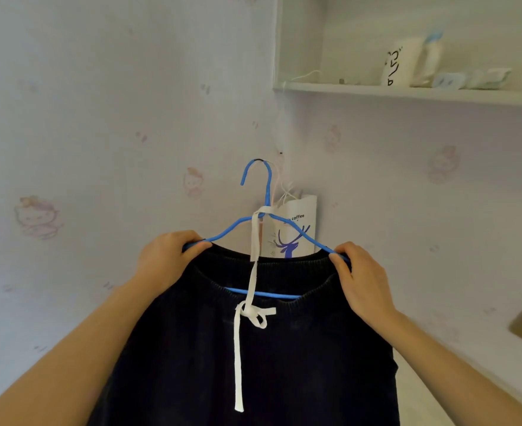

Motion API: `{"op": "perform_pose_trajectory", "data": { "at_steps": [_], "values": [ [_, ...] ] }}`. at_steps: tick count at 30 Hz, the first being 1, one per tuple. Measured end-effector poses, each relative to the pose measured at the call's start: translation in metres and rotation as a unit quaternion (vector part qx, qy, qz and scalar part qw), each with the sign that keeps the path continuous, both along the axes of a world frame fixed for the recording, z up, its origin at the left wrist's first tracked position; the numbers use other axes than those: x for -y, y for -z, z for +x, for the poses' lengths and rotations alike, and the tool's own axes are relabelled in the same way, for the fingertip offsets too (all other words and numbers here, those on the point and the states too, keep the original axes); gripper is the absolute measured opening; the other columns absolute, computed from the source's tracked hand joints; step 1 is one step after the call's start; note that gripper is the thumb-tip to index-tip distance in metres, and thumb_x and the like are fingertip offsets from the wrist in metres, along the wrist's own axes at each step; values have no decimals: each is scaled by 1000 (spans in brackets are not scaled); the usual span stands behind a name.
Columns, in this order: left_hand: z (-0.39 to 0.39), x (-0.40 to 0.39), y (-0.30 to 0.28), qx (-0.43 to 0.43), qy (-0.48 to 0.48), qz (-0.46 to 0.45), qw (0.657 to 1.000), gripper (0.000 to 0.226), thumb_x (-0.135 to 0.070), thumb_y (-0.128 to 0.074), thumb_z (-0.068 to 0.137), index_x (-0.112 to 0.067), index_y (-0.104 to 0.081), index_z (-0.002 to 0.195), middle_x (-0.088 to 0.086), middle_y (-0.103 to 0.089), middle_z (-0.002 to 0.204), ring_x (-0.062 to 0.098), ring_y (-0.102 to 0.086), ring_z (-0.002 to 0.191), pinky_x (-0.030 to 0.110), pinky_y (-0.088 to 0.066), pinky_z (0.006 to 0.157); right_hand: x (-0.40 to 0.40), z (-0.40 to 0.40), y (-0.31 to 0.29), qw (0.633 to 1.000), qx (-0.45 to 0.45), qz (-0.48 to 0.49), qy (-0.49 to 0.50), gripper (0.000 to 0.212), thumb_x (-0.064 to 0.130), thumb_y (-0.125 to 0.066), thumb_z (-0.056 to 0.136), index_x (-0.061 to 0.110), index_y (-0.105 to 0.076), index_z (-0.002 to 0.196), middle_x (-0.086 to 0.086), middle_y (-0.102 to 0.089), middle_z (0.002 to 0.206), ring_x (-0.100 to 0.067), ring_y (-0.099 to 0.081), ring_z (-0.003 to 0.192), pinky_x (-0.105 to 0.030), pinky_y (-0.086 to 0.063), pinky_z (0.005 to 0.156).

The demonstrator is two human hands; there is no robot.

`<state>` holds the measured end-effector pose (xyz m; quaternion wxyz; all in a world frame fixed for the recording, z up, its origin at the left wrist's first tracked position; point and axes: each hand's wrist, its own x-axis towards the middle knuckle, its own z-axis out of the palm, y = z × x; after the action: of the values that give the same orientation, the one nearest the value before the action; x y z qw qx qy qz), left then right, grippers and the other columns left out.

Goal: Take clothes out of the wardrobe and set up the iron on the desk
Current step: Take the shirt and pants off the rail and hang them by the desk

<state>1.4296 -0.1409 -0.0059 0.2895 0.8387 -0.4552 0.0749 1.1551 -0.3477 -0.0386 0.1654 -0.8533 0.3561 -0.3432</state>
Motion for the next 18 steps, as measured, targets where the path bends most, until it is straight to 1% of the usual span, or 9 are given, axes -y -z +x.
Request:
{"op": "perform_pose_trajectory", "data": {
  "at_steps": [3,6,8,10,13,15,17,18],
  "values": [
    [18,13,20,-32,1,20,999,24,-50,-56,89,-30,-68,82,-6,-64,67,14,-59,65,37,-51,62,14,15,16,1000,-18,11,-8,11,35,-44,97,29,-53,93,11,-58,88,-13,-55,81,-43,-48,81],
    [37,23,40,-101,15,23,995,20,-49,-63,85,-31,-69,78,-9,-66,69,13,-62,69,36,-53,67,24,28,29,999,-31,31,-7,9,35,-46,97,32,-51,90,14,-57,84,-11,-55,79,-42,-48,80],
    [47,28,49,-154,41,19,987,17,-45,-67,84,-30,-72,79,-11,-70,74,9,-64,74,32,-53,72,29,35,38,998,-31,47,-8,9,34,-49,97,33,-50,88,16,-55,76,-7,-53,71,-37,-46,75],
    [55,32,56,-198,63,29,978,16,-43,-68,83,-28,-73,82,-12,-71,78,3,-64,75,25,-49,72,34,42,45,998,-39,52,-10,9,33,-50,96,32,-50,87,16,-53,71,-4,-51,67,-34,-43,71],
    [72,32,73,-261,63,42,962,20,-48,-68,81,-30,-73,89,-16,-71,85,-1,-63,82,21,-45,76,42,54,59,997,-55,55,-10,10,34,-50,96,28,-53,88,13,-54,69,-4,-52,65,-33,-43,67],
    [84,26,90,-324,38,30,945,26,-51,-62,85,-29,-73,96,-14,-71,93,3,-64,93,22,-45,79,48,60,71,996,-66,65,-11,13,34,-50,96,25,-56,89,11,-55,69,-6,-53,64,-33,-45,65],
    [87,17,111,-418,3,26,908,38,-55,-50,91,-26,-72,101,-8,-71,98,9,-64,94,22,-46,75,53,64,83,995,-80,66,-8,15,35,-50,96,24,-56,88,11,-56,70,-6,-53,64,-33,-46,65],
    [87,12,124,-460,-15,41,887,44,-58,-44,91,-25,-70,105,-7,-69,100,8,-63,92,23,-45,75,55,65,89,994,-86,68,-8,15,35,-50,95,23,-56,88,11,-57,71,-6,-54,64,-33,-46,66]
  ]
}}
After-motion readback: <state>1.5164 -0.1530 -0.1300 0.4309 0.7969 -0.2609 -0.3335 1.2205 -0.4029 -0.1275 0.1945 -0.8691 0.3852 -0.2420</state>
